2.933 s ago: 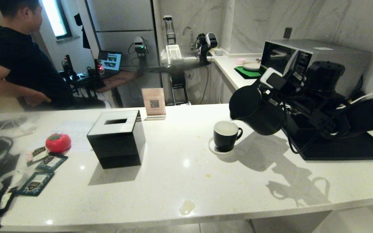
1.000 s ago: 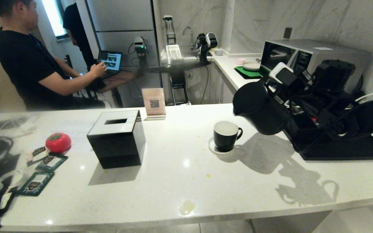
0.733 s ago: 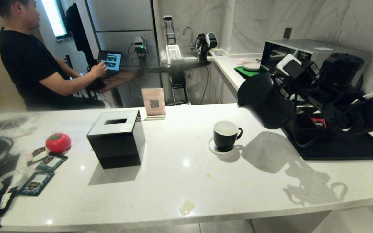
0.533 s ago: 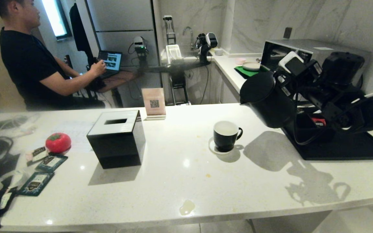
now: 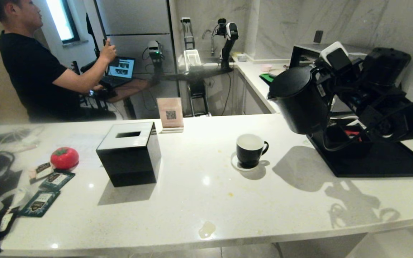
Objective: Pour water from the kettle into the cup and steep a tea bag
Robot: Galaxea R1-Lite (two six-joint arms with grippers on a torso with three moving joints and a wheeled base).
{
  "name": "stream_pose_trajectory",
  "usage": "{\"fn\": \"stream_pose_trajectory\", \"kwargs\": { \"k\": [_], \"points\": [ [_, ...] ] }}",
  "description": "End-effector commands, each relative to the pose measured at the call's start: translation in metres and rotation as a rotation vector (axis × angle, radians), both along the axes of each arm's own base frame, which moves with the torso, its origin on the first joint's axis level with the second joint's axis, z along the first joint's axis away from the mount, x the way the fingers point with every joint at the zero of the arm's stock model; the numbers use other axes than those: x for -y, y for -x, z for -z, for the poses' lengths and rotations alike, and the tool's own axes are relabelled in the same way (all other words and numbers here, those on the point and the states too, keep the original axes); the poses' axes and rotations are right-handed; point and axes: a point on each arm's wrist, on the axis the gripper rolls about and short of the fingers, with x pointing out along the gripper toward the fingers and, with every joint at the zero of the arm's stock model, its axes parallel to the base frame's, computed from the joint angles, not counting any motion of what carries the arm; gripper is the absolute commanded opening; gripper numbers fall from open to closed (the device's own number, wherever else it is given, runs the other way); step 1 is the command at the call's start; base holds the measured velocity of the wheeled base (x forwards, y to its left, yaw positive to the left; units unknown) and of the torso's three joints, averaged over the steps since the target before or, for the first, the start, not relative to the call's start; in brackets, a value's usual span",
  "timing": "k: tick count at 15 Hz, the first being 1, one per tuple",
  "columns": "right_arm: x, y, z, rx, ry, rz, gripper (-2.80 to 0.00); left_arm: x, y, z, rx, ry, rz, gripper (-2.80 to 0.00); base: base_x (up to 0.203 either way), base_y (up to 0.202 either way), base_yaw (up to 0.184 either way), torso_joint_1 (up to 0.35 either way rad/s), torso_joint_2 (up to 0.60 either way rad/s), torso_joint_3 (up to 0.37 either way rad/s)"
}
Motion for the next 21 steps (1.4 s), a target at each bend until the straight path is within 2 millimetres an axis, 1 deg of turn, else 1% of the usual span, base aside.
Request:
{"fn": "stream_pose_trajectory", "kwargs": {
  "k": [1,4,6,9,11,13,18,21],
  "points": [
    [0.001,0.005,-0.006,0.008,-0.055,0.030,-2.80,0.000,0.000,0.000,-0.002,0.001,-0.001,-2.80,0.000,0.000,0.000,0.000,0.00,0.000],
    [0.005,0.012,-0.012,-0.001,-0.148,0.077,-2.80,0.000,0.000,0.000,-0.002,0.001,-0.001,-2.80,0.000,0.000,0.000,0.000,0.00,0.000],
    [0.012,0.016,-0.016,-0.002,-0.170,0.089,-2.80,0.000,0.000,0.000,-0.002,0.001,0.000,-2.80,0.000,0.000,0.000,0.000,0.00,0.000],
    [0.031,0.021,-0.023,0.016,-0.211,0.127,-2.80,0.000,0.000,0.000,-0.002,0.001,0.000,-2.80,0.000,0.000,0.000,0.000,0.00,0.000],
    [0.044,0.028,-0.029,0.024,-0.260,0.149,-2.80,0.000,0.000,0.000,-0.002,0.000,-0.001,-2.80,0.000,0.000,0.000,0.000,0.00,0.000],
    [0.056,0.039,-0.028,0.008,-0.296,0.175,-2.80,0.000,0.000,0.000,-0.002,0.001,0.000,-2.80,0.000,0.000,0.000,0.000,0.00,0.000],
    [0.082,0.061,-0.016,-0.009,-0.406,0.233,-2.80,0.000,0.000,0.000,-0.002,0.001,0.000,-2.80,0.000,0.000,0.000,0.000,0.00,0.000],
    [0.105,0.071,-0.010,-0.006,-0.452,0.297,-2.80,0.000,0.000,0.000,-0.002,0.001,0.000,-2.80,0.000,0.000,0.000,0.000,0.00,0.000]
  ]
}}
